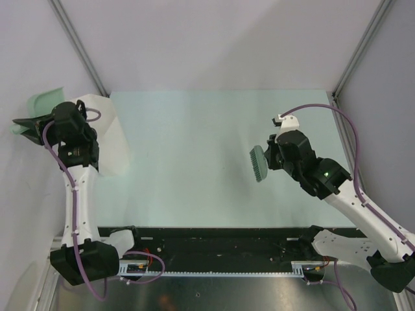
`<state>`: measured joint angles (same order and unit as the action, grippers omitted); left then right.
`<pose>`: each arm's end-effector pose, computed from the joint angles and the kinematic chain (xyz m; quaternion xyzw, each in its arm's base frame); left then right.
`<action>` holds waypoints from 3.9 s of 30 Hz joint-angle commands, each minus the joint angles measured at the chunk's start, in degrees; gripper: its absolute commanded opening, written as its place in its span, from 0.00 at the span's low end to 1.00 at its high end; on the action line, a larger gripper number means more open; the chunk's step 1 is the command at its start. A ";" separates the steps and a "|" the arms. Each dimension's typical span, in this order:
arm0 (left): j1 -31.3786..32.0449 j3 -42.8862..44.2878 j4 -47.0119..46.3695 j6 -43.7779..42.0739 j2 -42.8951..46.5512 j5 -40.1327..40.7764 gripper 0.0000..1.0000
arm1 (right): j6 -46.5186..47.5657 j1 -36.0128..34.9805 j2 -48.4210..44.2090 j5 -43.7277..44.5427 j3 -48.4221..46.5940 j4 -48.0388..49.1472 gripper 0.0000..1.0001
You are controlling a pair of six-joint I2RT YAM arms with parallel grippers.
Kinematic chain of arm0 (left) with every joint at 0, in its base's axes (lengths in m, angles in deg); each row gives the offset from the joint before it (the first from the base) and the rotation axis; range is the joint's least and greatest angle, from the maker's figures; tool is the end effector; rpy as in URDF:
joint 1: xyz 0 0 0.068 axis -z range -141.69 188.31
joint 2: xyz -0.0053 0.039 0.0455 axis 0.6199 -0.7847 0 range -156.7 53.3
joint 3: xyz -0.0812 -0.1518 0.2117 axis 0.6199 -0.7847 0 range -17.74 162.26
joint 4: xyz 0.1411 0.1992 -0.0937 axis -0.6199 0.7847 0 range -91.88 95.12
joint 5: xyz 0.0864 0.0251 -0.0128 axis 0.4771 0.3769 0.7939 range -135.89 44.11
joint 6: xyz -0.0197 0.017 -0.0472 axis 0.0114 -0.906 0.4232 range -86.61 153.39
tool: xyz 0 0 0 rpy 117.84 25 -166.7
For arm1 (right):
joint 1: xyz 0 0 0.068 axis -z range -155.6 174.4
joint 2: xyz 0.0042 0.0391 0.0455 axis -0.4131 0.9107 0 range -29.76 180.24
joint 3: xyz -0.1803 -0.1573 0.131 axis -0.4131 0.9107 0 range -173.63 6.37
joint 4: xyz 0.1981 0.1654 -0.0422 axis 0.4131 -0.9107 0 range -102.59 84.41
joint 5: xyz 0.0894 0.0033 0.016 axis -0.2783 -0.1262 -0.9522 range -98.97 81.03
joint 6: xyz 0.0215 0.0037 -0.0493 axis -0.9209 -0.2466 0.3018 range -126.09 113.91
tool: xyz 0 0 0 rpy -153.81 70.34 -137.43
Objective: Sweep away the paper scraps from the table
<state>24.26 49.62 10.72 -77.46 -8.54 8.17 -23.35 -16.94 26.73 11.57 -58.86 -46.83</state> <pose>0.2138 0.0833 0.4179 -0.2995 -0.6682 -0.6804 0.0292 0.1568 0.1213 0.3725 -0.0962 0.8616 0.0953 0.4892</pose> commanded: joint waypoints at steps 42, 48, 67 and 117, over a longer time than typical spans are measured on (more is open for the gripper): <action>53.33 22.39 42.86 91.59 -33.06 -58.10 0.00 | -0.41 -1.90 -3.93 7.06 0.10 -2.45 0.00; 53.42 21.59 42.77 92.13 -44.22 -60.74 0.00 | -0.06 -1.55 -3.67 6.71 0.37 -2.54 0.00; 53.42 25.55 42.77 88.88 -52.42 -61.36 0.77 | 1.00 -1.02 -3.40 6.27 0.72 -3.33 0.00; 31.62 -22.88 14.29 87.65 9.81 -56.79 1.00 | 44.59 -24.92 32.12 16.66 8.19 43.00 1.00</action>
<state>56.79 26.97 27.92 10.82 1.16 -47.19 24.78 -40.11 63.49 29.69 -50.29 -1.06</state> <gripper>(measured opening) 0.996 0.941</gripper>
